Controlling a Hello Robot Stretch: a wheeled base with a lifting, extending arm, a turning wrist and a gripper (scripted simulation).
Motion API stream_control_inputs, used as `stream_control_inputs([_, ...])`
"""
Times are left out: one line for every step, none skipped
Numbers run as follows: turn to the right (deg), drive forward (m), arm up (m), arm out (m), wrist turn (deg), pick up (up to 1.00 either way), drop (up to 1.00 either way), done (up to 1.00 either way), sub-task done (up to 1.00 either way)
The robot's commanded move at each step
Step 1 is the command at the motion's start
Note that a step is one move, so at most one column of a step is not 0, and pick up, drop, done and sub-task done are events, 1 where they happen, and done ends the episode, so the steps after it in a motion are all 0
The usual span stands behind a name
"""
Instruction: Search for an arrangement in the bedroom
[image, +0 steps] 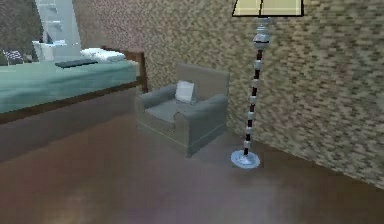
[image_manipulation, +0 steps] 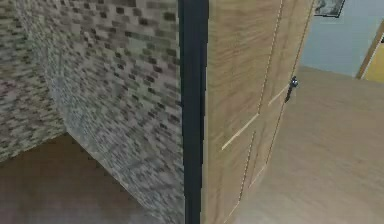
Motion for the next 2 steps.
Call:
stream_control_inputs([0.0,1.0,0.0,0.0,0.0,0.0,0.0,0.0,0.0])
stream_control_inputs([6.0,0.0,0.0,0.0,0.0,0.0,0.0,0.0,0.0])
